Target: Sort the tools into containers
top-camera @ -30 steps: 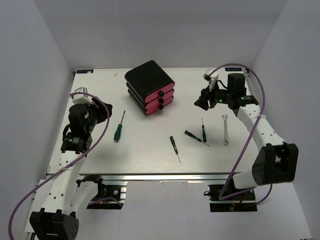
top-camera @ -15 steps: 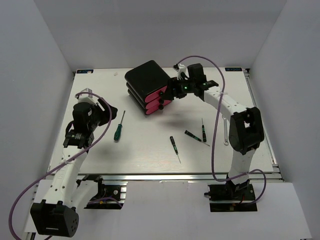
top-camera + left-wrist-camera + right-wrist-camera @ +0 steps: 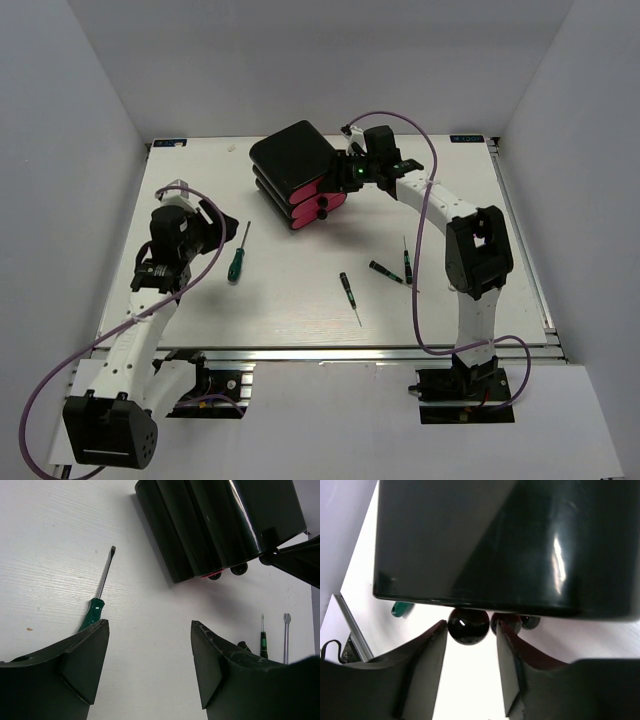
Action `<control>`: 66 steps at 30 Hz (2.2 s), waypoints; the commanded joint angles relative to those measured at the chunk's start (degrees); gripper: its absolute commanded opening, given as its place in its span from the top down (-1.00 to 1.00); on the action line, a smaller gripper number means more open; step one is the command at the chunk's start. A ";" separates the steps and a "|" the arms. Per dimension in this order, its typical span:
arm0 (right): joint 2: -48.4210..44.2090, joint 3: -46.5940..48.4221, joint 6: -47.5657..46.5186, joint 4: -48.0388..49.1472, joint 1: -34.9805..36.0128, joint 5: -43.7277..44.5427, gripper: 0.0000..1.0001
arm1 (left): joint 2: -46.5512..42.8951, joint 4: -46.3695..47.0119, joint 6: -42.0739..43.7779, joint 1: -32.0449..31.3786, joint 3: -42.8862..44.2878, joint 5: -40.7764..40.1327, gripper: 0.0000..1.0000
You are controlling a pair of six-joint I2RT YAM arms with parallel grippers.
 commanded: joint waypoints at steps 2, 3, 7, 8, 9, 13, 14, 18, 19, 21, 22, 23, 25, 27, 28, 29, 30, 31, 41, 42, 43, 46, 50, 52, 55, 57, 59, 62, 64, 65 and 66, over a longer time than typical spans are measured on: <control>0.21 2.12 1.58 3.61 0.44 0.15 0.05 | 0.64 2.55 -0.26 -0.01 -1.12 1.49 -0.52; 0.20 1.77 1.58 3.69 0.44 -0.12 0.05 | 0.90 3.33 -0.35 -0.10 -1.30 2.10 -0.51; 0.38 1.50 1.67 4.31 0.44 -0.12 0.36 | 2.22 4.48 -0.62 -0.10 -2.53 3.42 -0.50; 0.21 1.50 1.59 4.22 0.44 -0.21 0.43 | 2.57 4.66 -0.62 -0.01 -2.79 3.69 -0.49; 0.03 1.41 1.32 4.05 0.35 -0.21 0.48 | 3.27 4.66 -0.62 -0.01 -2.80 4.21 -0.49; -2.51 -3.13 -0.87 2.82 0.17 -0.47 0.66 | 5.55 3.87 -0.18 -0.10 -2.62 5.44 -0.48; -4.17 -4.55 -1.05 2.55 0.00 -0.82 0.69 | 6.08 3.70 0.17 -0.01 -2.62 5.71 -0.48; -9.80 -13.16 -2.37 2.20 -1.41 -1.35 0.76 | 7.58 2.12 0.79 -0.10 -3.23 5.28 -0.52; -10.95 -14.92 -2.81 2.11 -1.67 -1.35 0.76 | 7.84 1.85 0.88 -0.19 -3.50 5.01 -0.52; -14.72 -19.84 -3.77 1.68 -2.55 -1.61 0.77 | 8.90 1.41 1.14 -0.28 -3.94 4.48 -0.55; -15.87 -21.25 -4.13 1.41 -2.73 -1.61 0.78 | 9.42 1.32 1.14 -0.36 -4.37 4.39 -0.55; -17.97 -23.70 -4.48 0.97 -3.16 -2.05 0.78 | 10.47 1.32 1.32 -0.71 -4.55 4.31 -0.55; -20.00 -26.08 -5.27 0.27 -3.43 -2.14 0.79 | 11.71 0.97 1.58 -1.24 -4.82 3.61 -0.55; -22.55 -28.98 -5.71 0.35 -3.43 -2.05 0.79 | 13.55 0.45 1.76 -2.38 -4.73 1.06 -0.55; -23.25 -29.78 -5.71 0.35 -3.43 -2.05 0.78 | 14.25 0.18 1.76 -2.82 -4.56 0.01 -0.55; -24.31 -30.48 -5.71 0.62 -3.43 -1.79 0.78 | 14.87 -0.26 1.93 -3.52 -4.38 -1.74 -0.55; -24.75 -31.45 -5.62 0.97 -3.52 -1.53 0.78 | 16.09 -0.52 2.02 -3.88 -4.29 -2.72 -0.55; -25.10 -31.63 -5.45 1.23 -3.69 -1.18 0.78 | 16.72 -0.61 2.20 -4.40 -4.12 -3.60 -0.55; -24.76 -30.58 -7.64 -1.49 -4.40 -1.09 -0.04 | 25.76 0.62 5.80 -8.36 -1.31 -10.62 -0.52; -24.84 -30.67 -7.99 -1.67 -4.40 -1.17 -0.08 | 26.91 0.10 5.89 -8.89 -0.61 -12.03 -0.52; -25.02 -30.58 -8.26 -1.93 -4.31 -1.17 -0.10 | 28.05 -0.43 5.98 -9.50 0.10 -15.52 -0.51; -25.54 -30.84 -9.05 -2.28 -4.31 -1.26 -0.14 | 31.66 -1.67 6.15 -11.08 2.30 -19.93 -0.49; -26.34 -30.93 -10.10 -2.55 -4.40 -0.82 -0.15 | 35.96 -2.28 6.42 -11.18 4.23 -21.27 -0.24; -26.95 -30.84 -11.07 -2.81 -4.48 -0.56 -0.16 | 37.02 -2.72 6.33 -11.26 5.11 -21.53 -0.03; -28.26 -30.93 -12.91 -2.98 -4.57 -0.12 -0.17 | 37.47 -3.34 5.98 -11.70 5.20 -22.06 0.47; -28.97 -31.02 -14.06 -3.25 -4.92 -0.03 -0.18 | 35.55 -4.12 5.89 -12.14 5.20 -22.06 0.74; -30.11 -31.02 -15.81 -4.12 -5.36 -0.03 -0.19 | 33.08 -5.70 5.89 -12.93 5.99 -21.45 0.87; -31.61 -30.84 -18.18 -5.70 -6.06 -0.73 -0.20 | 25.97 -7.37 7.90 -14.16 7.66 -16.19 1.00; -32.75 -31.19 -18.81 -6.32 -6.42 -0.91 -0.20 | 19.75 -7.64 9.75 -14.43 8.28 -7.59 1.00; -33.19 -31.37 -21.16 -6.50 -6.59 -0.82 -0.20 | 17.80 -8.08 10.02 -14.52 8.54 -4.78 1.00; -33.72 -31.63 -21.61 -6.41 -6.77 -0.82 -0.21 | 15.86 -8.43 10.11 -14.69 9.06 -1.70 1.00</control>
